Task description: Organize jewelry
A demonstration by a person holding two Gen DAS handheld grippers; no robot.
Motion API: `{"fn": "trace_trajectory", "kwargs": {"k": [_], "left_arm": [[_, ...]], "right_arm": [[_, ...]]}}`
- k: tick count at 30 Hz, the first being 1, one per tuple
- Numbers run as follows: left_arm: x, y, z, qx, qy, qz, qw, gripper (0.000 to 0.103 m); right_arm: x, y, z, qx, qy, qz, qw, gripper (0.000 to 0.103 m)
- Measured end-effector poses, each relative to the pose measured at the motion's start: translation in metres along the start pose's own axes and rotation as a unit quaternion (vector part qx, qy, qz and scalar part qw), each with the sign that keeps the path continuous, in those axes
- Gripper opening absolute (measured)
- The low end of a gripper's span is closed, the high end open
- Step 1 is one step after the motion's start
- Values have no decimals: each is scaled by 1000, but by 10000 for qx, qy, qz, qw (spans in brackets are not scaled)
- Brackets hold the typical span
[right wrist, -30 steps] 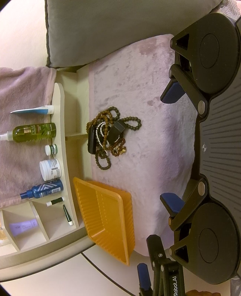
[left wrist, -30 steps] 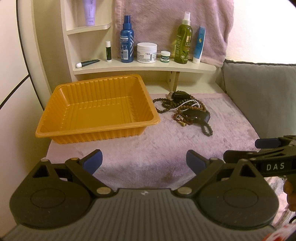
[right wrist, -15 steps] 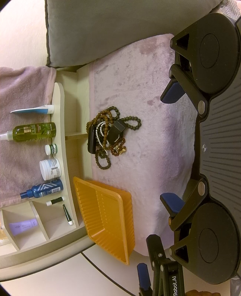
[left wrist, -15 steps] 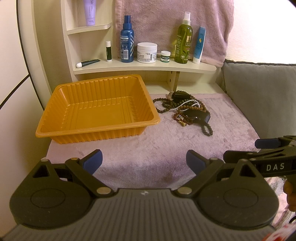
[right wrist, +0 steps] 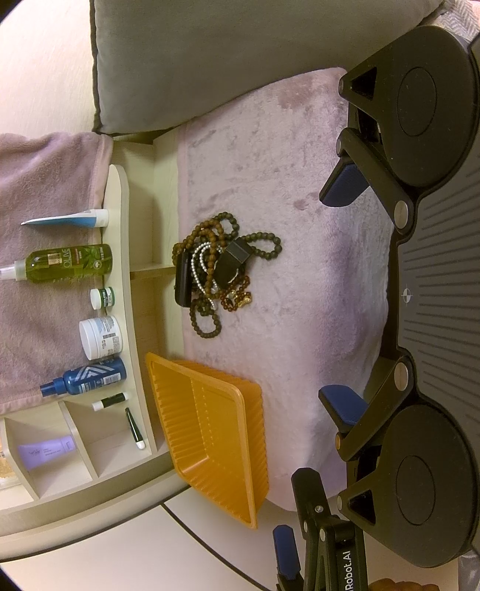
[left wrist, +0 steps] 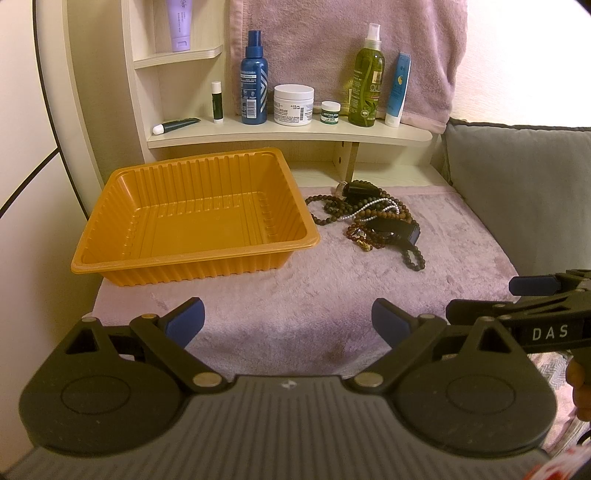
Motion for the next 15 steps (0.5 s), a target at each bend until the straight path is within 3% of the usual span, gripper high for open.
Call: {"fn": "trace_trajectory", "kwargs": {"k": [15], "left_arm": [[0, 0, 0, -2, 0, 1, 10000, 96]], "right_arm": [[-1, 1, -1, -1, -1, -3, 10000, 102]]}}
Point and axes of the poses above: each gripper's, at about its wrist camera, not at the fingertips, and x roughly the way its jaws point, z to its left, y to its underside, the point moved 9 cm from there along x, roughly the way its jaws point, and after that the axes turned 8 degrees about x, right-handed, at the moved point
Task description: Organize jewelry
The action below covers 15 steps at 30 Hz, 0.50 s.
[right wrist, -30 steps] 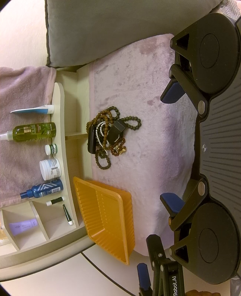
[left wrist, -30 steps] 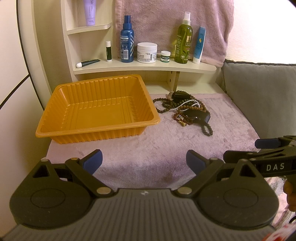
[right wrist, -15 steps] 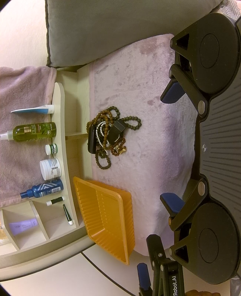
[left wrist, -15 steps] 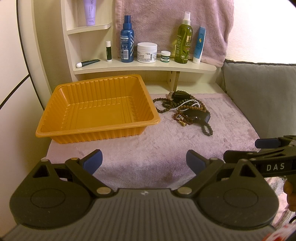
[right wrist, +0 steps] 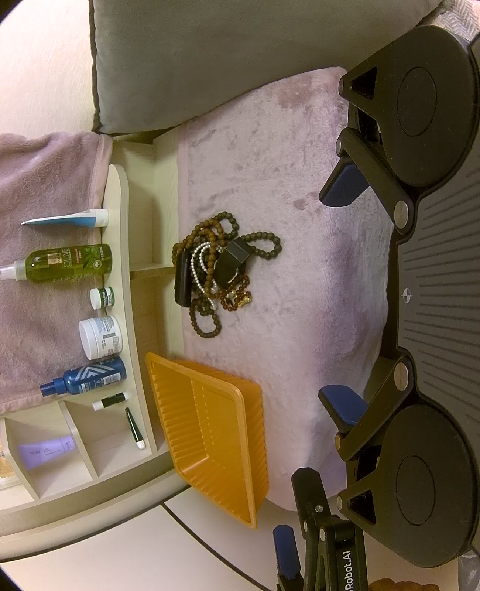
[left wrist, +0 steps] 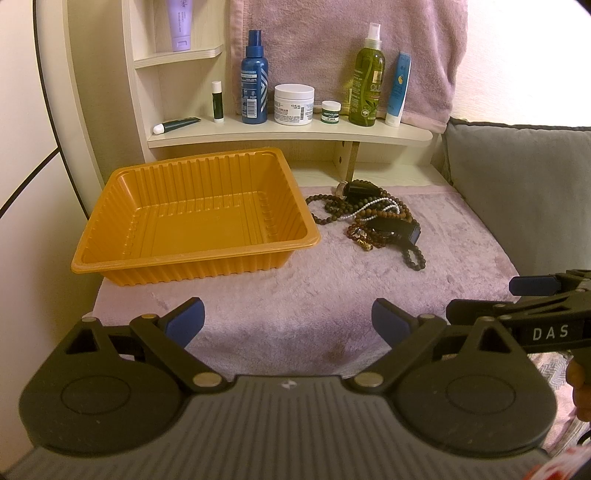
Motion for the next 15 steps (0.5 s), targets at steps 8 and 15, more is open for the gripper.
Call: {"fn": "trace_trajectory", "kwargs": {"k": [8, 15], "left_arm": [[2, 0, 10, -76, -52, 102, 9999, 96], [10, 3, 24, -221, -317, 249, 9989, 96]], "right_arm": [[3, -3, -1, 77, -38, -77, 9999, 102], [5, -11, -10, 225, -126, -267, 9993, 102]]}}
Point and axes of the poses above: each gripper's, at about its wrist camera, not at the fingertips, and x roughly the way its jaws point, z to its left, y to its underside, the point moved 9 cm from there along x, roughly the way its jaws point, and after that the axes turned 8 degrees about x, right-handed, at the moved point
